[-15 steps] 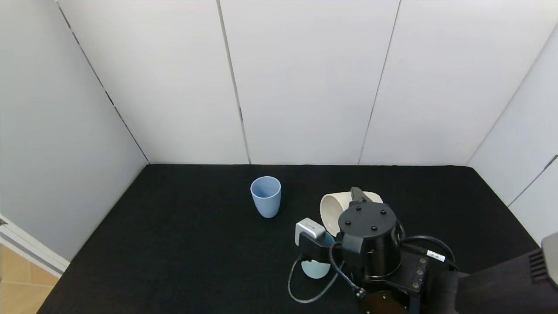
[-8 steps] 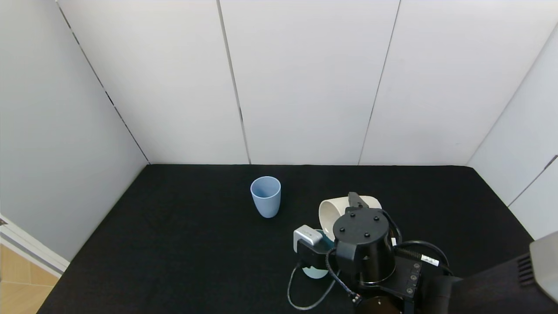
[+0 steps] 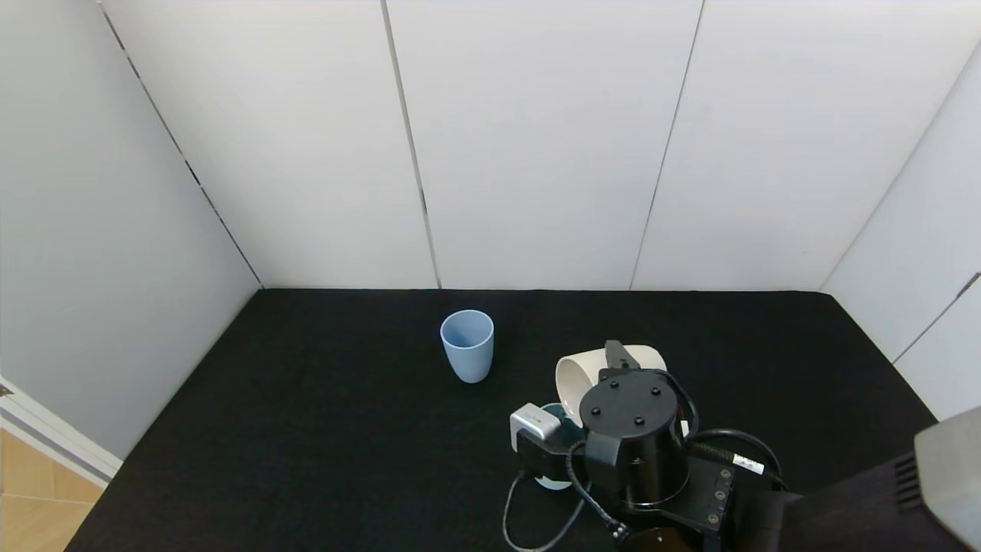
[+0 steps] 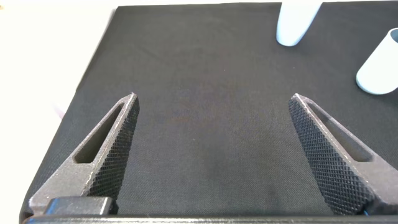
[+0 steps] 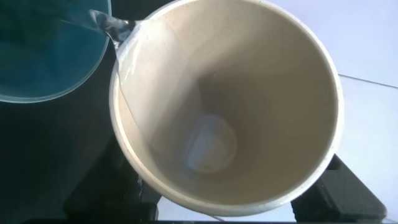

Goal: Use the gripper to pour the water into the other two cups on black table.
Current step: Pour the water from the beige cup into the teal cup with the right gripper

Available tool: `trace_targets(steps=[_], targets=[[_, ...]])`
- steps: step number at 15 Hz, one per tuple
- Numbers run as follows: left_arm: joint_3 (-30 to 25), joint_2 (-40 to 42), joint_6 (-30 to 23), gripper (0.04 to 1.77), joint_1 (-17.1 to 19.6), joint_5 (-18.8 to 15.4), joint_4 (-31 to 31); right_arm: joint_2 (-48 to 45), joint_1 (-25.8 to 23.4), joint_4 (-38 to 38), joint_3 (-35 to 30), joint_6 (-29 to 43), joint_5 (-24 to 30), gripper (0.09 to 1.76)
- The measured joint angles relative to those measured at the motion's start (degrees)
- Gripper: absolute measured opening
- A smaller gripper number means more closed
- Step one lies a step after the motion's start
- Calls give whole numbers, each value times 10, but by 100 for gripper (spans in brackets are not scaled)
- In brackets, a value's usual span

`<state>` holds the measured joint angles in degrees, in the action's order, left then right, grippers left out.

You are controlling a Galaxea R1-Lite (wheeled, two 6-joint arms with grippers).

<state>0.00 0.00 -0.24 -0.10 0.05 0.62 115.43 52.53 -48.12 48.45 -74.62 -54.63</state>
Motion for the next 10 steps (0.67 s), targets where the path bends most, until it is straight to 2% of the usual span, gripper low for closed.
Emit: trace_targets(steps=[10], targets=[[0,0,0,172,0,0,0,4,2,-6,0,-15,0,127]])
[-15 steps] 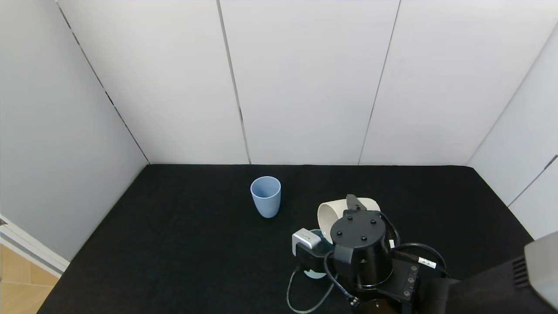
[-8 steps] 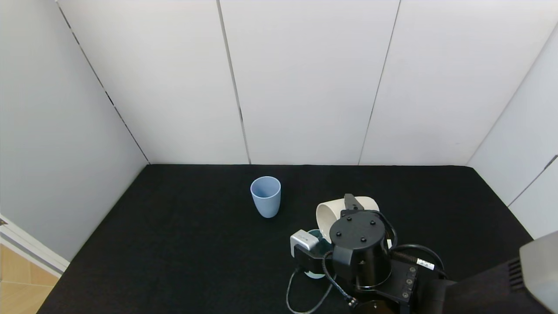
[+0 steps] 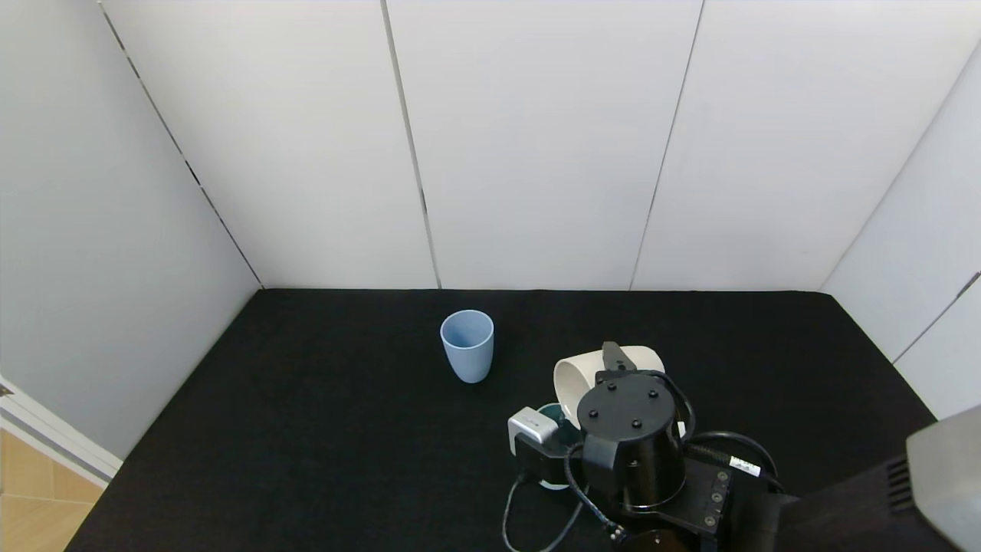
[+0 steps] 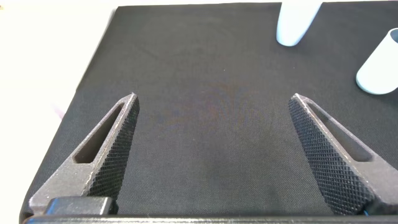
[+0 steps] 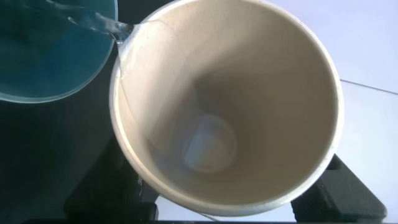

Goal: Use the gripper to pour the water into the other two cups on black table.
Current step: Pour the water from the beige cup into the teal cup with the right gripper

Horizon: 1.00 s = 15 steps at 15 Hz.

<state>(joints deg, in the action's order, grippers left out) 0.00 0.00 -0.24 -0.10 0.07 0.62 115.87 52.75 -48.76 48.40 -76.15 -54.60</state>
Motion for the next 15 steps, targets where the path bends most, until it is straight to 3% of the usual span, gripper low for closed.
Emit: trace_targets(steps=[15], targets=[[0,0,0,172,0,0,0,0,3,-28,-4,10,6,127]])
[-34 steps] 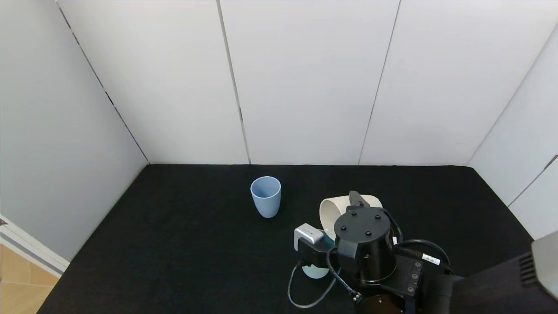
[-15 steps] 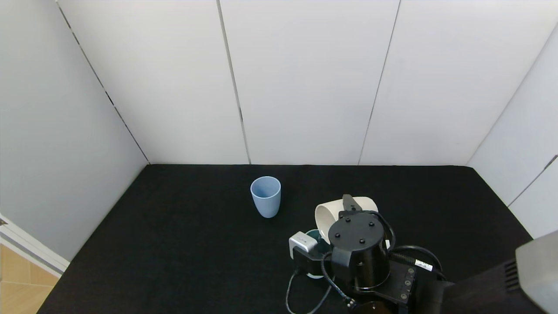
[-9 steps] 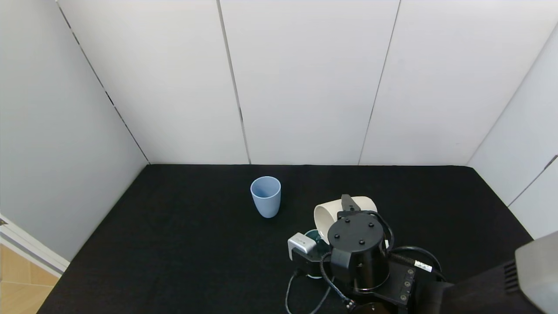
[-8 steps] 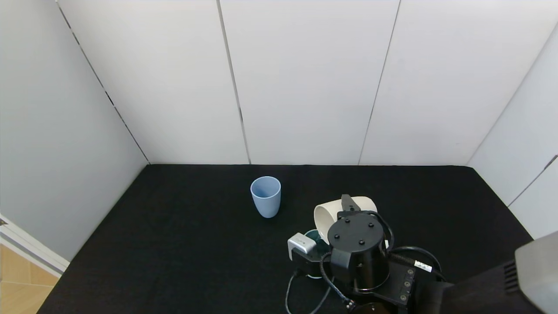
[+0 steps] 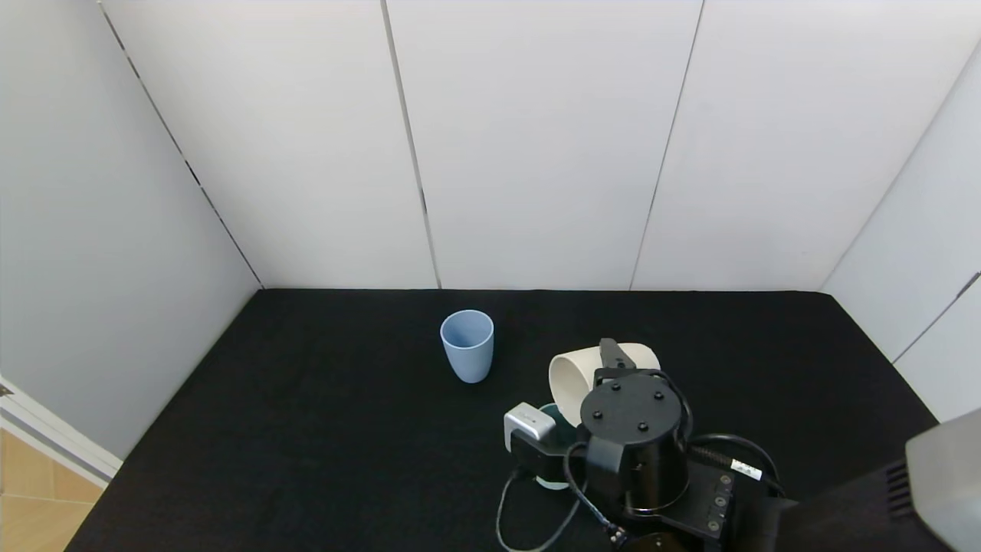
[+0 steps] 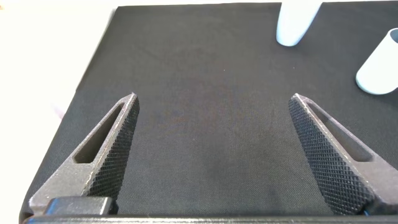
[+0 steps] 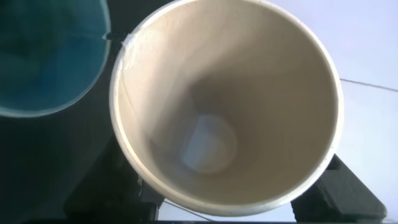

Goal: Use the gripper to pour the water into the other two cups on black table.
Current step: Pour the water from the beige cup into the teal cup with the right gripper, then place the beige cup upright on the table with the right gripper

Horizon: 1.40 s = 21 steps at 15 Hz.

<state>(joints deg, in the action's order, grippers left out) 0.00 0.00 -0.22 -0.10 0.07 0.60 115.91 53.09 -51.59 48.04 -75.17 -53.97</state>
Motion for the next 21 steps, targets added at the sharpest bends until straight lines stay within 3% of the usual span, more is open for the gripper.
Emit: trace_targets(steps=[3,12,21], targets=[[0,0,0,172,0,0,0,0,-3,-32,-10,20,1,127],[0,0,0,172,0,0,0,-13,-15,-35,-11,224,1,127],[0,0,0,172,0,0,0,-98,-81,-32,-17,406,3,127]])
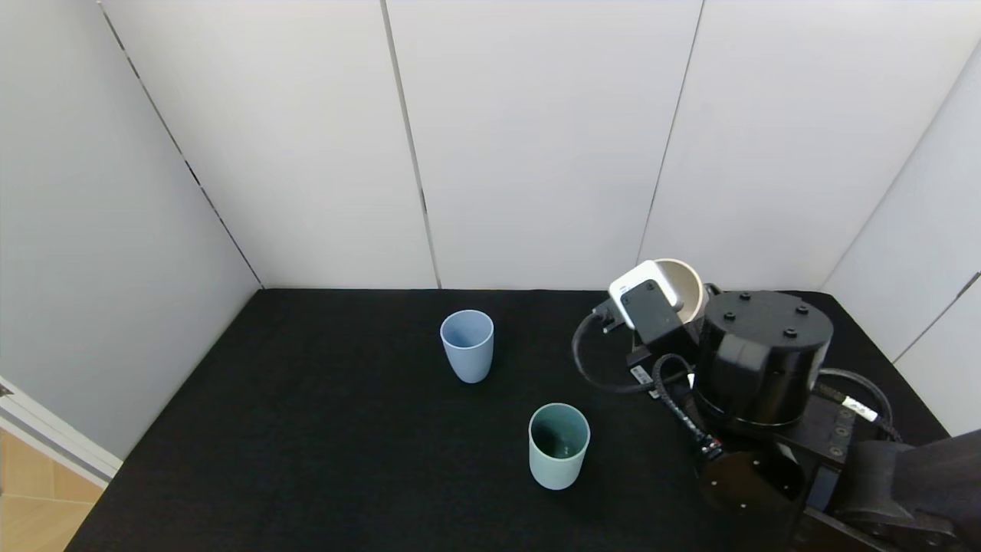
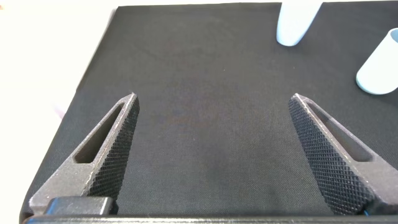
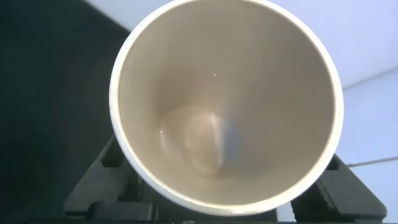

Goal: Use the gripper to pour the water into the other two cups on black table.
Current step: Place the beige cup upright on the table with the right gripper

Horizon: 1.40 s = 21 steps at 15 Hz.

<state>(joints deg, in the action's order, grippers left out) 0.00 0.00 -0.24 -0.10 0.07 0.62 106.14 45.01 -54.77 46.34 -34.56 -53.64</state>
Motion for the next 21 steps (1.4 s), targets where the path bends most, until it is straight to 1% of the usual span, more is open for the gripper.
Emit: trace_targets(steps=[2,5,7,8,9,13,16,18,21], targets=[[0,0,0,172,0,0,0,-23,-18,1,-5,38,16,127],[0,0,0,172,0,0,0,-56,-50,1,-44,99,66,127],[0,0,0,172,0,0,0,-79,-77,1,-79,170,109,127],[0,0,0,172,0,0,0,-87,-86,1,-92,200,119,127],[0,0,0,172,1,0,0,-93,-91,1,-102,221,127,127],[0,0,0,172,1,0,0,-107,-98,-1,-155,340,189,127],[0,0,0,172,1,0,0,-108,-99,-7,-186,387,205,127],[0,0,0,172,1,0,0,-108,-102,-9,-216,421,241,127],[0,0,0,172,1,0,0,-95,-123,-18,-235,449,264,127]])
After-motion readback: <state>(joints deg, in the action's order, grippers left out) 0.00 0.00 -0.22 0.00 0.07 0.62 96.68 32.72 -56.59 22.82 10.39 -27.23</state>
